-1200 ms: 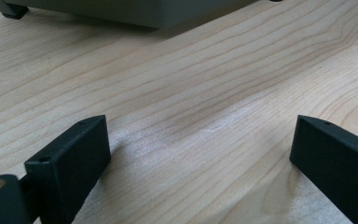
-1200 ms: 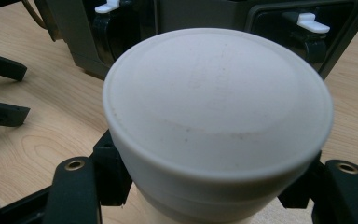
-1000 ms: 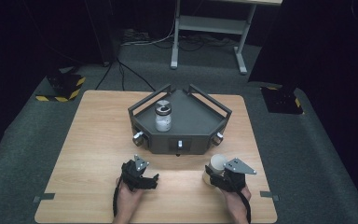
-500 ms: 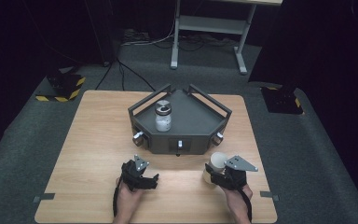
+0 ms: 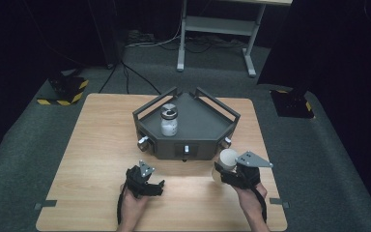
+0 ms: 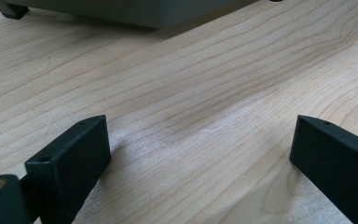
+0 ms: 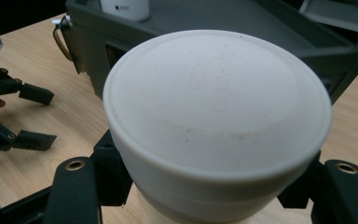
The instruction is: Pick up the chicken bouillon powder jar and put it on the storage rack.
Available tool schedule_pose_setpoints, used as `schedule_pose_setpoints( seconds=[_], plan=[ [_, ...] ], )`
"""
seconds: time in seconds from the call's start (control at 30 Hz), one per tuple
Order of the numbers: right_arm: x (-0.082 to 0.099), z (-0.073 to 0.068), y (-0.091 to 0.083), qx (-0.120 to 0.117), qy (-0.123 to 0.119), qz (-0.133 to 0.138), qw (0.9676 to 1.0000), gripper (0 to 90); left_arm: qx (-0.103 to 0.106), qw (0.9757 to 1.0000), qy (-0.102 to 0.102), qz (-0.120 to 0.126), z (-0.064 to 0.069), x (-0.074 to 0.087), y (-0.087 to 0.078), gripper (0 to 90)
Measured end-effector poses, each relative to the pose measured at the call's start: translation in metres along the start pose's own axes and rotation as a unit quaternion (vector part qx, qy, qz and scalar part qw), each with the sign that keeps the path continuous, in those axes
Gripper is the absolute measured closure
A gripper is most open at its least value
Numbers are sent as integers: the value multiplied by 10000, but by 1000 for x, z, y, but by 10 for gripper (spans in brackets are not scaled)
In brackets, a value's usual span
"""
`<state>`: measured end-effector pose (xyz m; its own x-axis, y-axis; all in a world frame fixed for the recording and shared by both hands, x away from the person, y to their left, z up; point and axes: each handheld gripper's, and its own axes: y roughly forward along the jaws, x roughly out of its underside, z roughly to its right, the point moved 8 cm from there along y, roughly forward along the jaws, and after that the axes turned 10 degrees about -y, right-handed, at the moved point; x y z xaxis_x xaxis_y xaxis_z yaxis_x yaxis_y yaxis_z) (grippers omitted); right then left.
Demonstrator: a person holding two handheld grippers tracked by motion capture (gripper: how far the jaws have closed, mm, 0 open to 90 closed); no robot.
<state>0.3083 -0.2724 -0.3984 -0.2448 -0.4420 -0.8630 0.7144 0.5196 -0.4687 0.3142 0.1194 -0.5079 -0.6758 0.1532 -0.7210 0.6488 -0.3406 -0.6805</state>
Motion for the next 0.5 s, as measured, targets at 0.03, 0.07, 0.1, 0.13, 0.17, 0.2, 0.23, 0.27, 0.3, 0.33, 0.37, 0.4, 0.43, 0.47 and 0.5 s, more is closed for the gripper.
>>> schedule_pose_setpoints(
  seconds=[0.03, 0.07, 0.1, 0.13, 0.17, 0.2, 0.23, 0.27, 0.3, 0.33, 0.37, 0.4, 0.43, 0.47, 0.5],
  plan=[
    [-3, 2, -1, 11, -3, 36, 10000, 356, 0, 10000, 0, 0, 0, 0, 0, 50],
    [-8, 5, -3, 7, 16, 70, 10000, 356, -1, 10000, 7, -5, 0, 0, 0, 50],
    [-10, 7, -4, 6, 26, 102, 9999, 356, -1, 10000, 8, -6, 0, 0, 0, 50],
    [-15, 10, -5, 0, 34, 147, 9999, 356, 0, 10000, 0, -1, 0, 0, 0, 50],
    [-22, 13, -7, 4, 11, 181, 9998, 356, -1, 10000, 7, -6, 0, 0, 0, 50],
    [-27, 14, -8, 15, -13, 197, 9998, 356, 0, 10000, -1, 0, 0, 0, 0, 50],
    [-32, 16, -9, 21, -45, 213, 9998, 356, 0, 10000, -1, 0, 0, 0, 0, 50],
    [-37, 18, -9, 17, -59, 225, 9997, 356, 0, 10000, -1, 0, 0, 0, 0, 50],
    [-37, 18, -9, 17, -59, 225, 9997, 356, -1, 10000, 7, -7, 0, 0, 0, 50],
    [-46, 22, -8, -16, -77, 233, 9997, 356, -1, 10000, 5, -6, 0, 0, 0, 50],
    [-50, 23, -7, -33, -98, 227, 9997, 356, -1, 10000, -2, -1, 0, 0, 0, 50],
    [-50, 23, -7, -33, -98, 227, 9997, 356, -1, 10000, -2, -1, 0, 0, 0, 50],
    [-55, 25, -6, -47, -127, 208, 9997, 356, 0, 10000, -1, -1, 0, 0, 0, 50],
    [-59, 26, -4, -56, -142, 190, 9997, 356, 1, 10000, -3, 0, 0, 0, 0, 50],
    [-62, 27, -2, -58, -163, 181, 9997, 357, 0, 10000, 4, -6, 0, 0, 0, 50]
  ],
)
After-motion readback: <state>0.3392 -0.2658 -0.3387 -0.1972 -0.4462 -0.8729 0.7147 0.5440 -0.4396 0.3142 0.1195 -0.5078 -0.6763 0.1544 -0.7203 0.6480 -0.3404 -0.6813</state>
